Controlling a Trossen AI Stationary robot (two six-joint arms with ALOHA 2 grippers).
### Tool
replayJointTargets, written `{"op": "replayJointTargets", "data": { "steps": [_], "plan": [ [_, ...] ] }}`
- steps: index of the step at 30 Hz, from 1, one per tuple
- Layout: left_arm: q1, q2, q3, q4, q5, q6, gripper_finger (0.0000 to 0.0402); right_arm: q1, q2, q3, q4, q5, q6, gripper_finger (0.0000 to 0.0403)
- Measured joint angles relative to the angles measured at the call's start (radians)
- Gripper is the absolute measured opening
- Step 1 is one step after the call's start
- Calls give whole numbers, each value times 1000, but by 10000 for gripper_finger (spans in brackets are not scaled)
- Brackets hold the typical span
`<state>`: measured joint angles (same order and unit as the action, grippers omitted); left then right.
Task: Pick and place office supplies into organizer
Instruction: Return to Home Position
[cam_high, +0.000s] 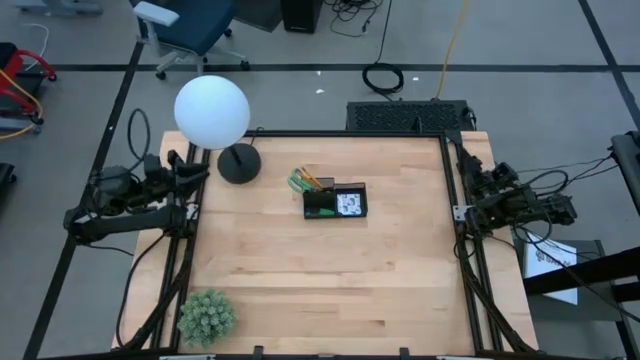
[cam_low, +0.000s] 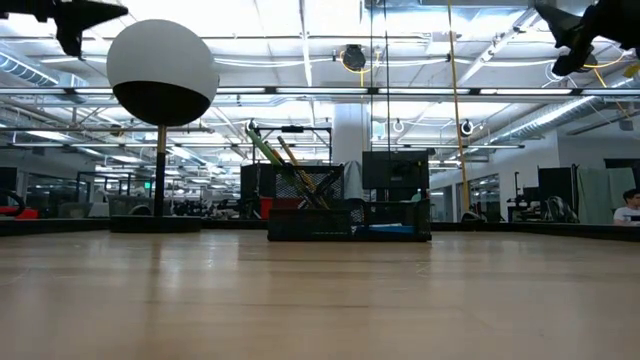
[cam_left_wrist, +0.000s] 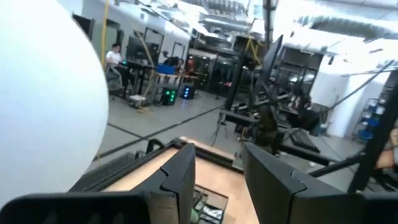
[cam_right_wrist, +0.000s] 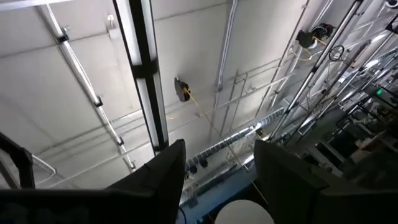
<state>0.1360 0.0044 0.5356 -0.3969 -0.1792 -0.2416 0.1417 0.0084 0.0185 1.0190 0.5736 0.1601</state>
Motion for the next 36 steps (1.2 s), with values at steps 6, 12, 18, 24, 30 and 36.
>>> {"op": "replayJointTargets", "data": {
  "steps": [6, 12, 18, 24, 30, 36],
  "plan": [
    [0, 0, -68, 82, -6, -2, 129, 0, 1, -1, -5, 1, 9, 181],
    [0, 0, -184, 231, 31, -19, 129, 0, 1, -2, 2, 0, 11, 181],
    [-2, 0, -286, 336, 55, -56, 129, 0, 1, -3, 1, -1, 11, 181],
    [-2, 0, -366, 429, 56, -75, 129, 0, 1, -3, -54, -2, 5, 181],
    [-2, 0, -459, 511, 56, -95, 129, 0, 1, -3, -188, -2, 10, 181],
    [-6, 2, -525, 566, 57, -121, 129, 0, 1, -3, -239, -2, -148, 181]
  ]
}}
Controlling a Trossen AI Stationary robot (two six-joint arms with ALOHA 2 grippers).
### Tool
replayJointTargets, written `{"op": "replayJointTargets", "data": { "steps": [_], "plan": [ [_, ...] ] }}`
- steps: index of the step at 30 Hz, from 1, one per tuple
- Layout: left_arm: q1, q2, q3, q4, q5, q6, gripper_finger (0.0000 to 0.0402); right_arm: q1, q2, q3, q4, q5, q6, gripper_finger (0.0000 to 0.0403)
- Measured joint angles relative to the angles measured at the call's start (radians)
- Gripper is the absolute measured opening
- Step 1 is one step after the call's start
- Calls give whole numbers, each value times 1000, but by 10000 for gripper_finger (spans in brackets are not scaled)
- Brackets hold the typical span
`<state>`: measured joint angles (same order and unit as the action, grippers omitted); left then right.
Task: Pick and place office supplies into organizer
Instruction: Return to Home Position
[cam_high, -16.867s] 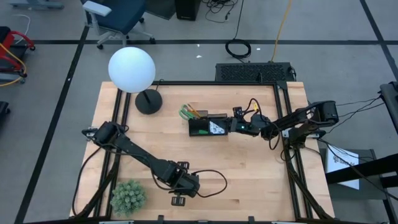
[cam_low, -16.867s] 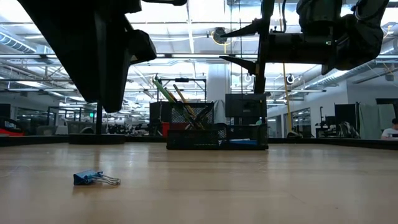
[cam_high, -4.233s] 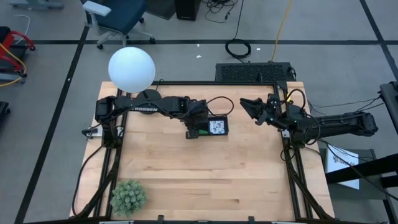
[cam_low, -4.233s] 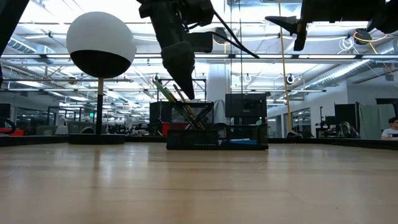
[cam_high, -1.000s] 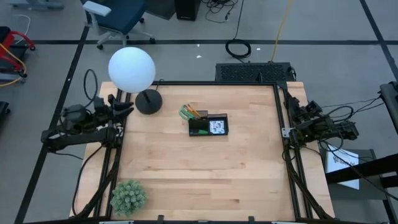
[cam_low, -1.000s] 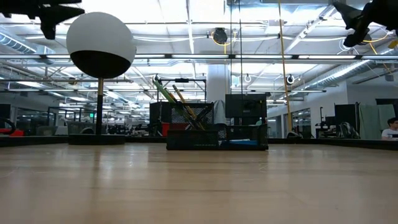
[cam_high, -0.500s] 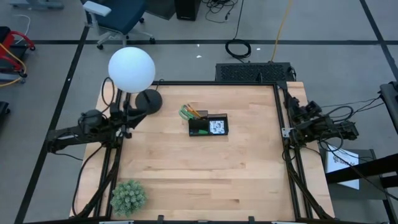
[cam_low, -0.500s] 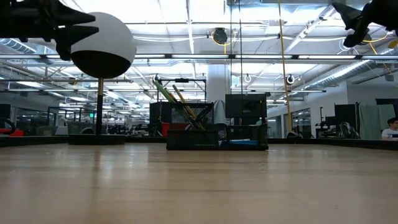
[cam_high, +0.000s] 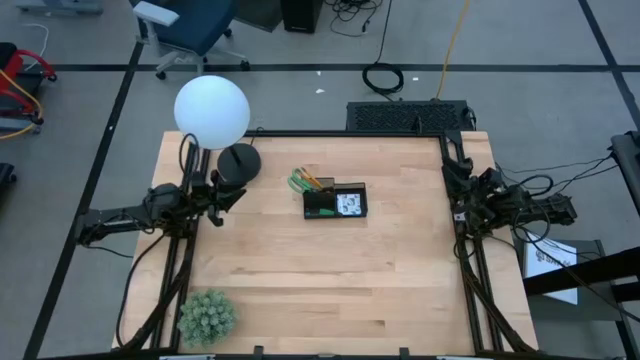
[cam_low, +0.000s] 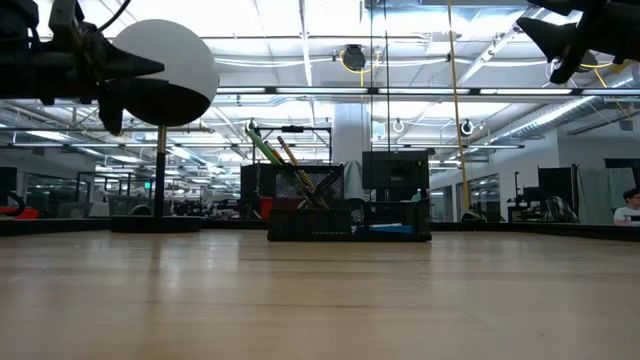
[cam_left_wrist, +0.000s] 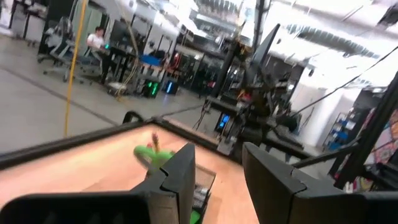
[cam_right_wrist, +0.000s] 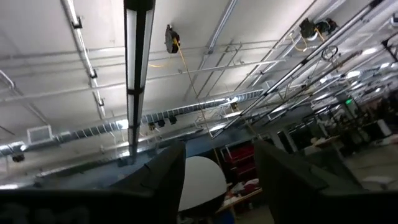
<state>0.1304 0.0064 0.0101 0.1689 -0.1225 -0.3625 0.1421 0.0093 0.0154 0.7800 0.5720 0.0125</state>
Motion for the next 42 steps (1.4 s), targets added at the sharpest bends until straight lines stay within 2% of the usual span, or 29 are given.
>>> {"op": "replayJointTargets", "data": {
  "steps": [4, 9, 15, 23, 26, 31, 42],
  "plan": [
    [-10, 0, 0, -20, -17, 3, 129, 0, 0, 0, -10, -13, -135, 181],
    [-42, 0, 0, -25, -4, 25, 129, 0, 0, 0, -119, -106, -301, 181],
    [-80, 0, 0, -94, -4, 31, 129, 0, 0, 0, -392, -113, -170, 181],
    [-119, 1, 1, -127, -62, 85, 129, 0, 0, 0, -643, -344, -153, 181],
    [-119, 1, 2, -126, -85, 96, 129, 0, 0, 0, -715, -391, -87, 181],
    [-119, 2, 2, -131, -58, 90, 129, -1, 7, 0, -732, -447, -61, 181],
    [-119, 2, 0, -115, -36, 43, 129, -1, 7, 0, -732, -446, -45, 181]
  ]
}}
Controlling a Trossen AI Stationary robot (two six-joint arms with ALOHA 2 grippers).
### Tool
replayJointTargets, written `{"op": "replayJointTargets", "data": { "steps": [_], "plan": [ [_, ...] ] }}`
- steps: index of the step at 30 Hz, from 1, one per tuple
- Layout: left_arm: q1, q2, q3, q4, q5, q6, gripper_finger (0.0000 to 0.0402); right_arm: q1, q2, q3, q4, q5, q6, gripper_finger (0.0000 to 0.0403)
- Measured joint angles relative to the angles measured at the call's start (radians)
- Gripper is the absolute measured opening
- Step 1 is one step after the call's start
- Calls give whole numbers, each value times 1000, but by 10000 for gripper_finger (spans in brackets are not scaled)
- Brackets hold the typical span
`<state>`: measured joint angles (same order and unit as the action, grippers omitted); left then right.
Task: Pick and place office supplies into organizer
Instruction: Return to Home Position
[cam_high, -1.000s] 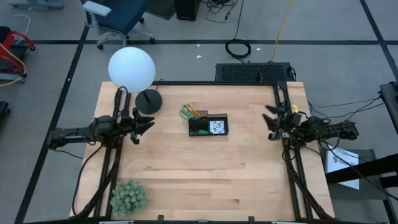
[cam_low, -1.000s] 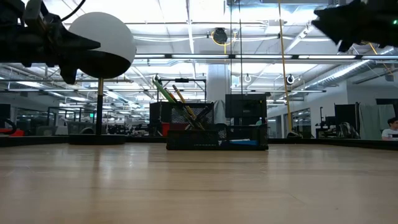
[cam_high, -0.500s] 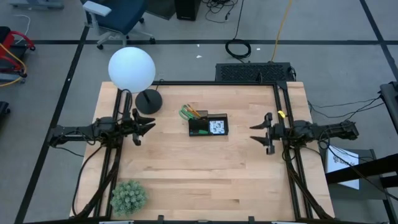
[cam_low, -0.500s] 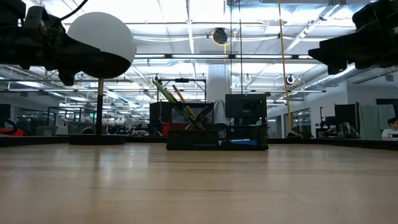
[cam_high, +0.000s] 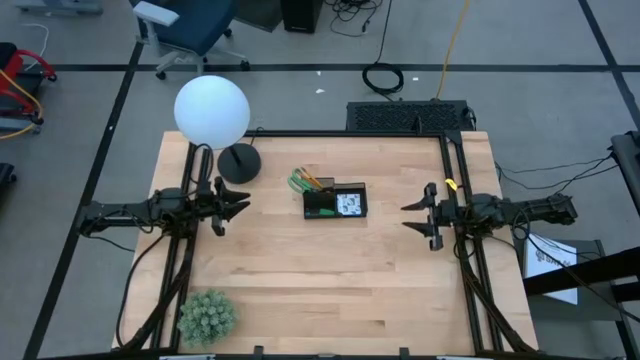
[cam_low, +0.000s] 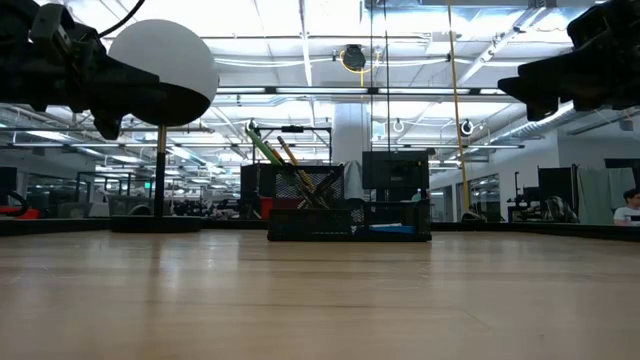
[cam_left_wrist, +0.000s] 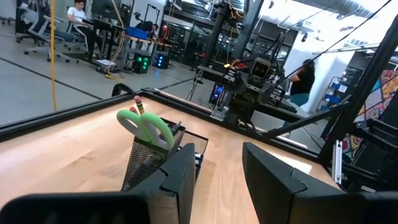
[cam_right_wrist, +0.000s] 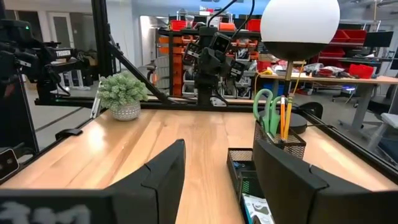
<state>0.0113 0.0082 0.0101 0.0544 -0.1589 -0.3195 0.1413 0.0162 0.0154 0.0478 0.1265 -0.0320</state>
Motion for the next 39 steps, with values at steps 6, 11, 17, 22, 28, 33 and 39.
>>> {"op": "replayJointTargets", "data": {
  "steps": [6, 11, 17, 22, 28, 33, 39],
  "plan": [
    [0, 0, 0, 4, 0, 0, 129, 0, 0, 0, 32, 3, -7, 181],
    [0, 0, 0, 7, 0, -1, 129, 0, 0, 0, 39, 3, -6, 181],
    [0, 0, 0, 7, 0, 0, 129, 0, 0, 0, 43, 3, -6, 181],
    [0, 0, 0, 7, 0, 0, 129, 0, 0, 0, 45, 3, -6, 181],
    [0, 0, 0, 8, 0, 1, 129, 0, 0, 0, 45, 3, -6, 181],
    [0, 0, 0, 8, 0, 2, 129, 0, 0, 0, 45, 3, -6, 181],
    [0, 0, 0, 8, 0, 2, 129, 0, 0, 0, 45, 3, -6, 181]
  ]
}}
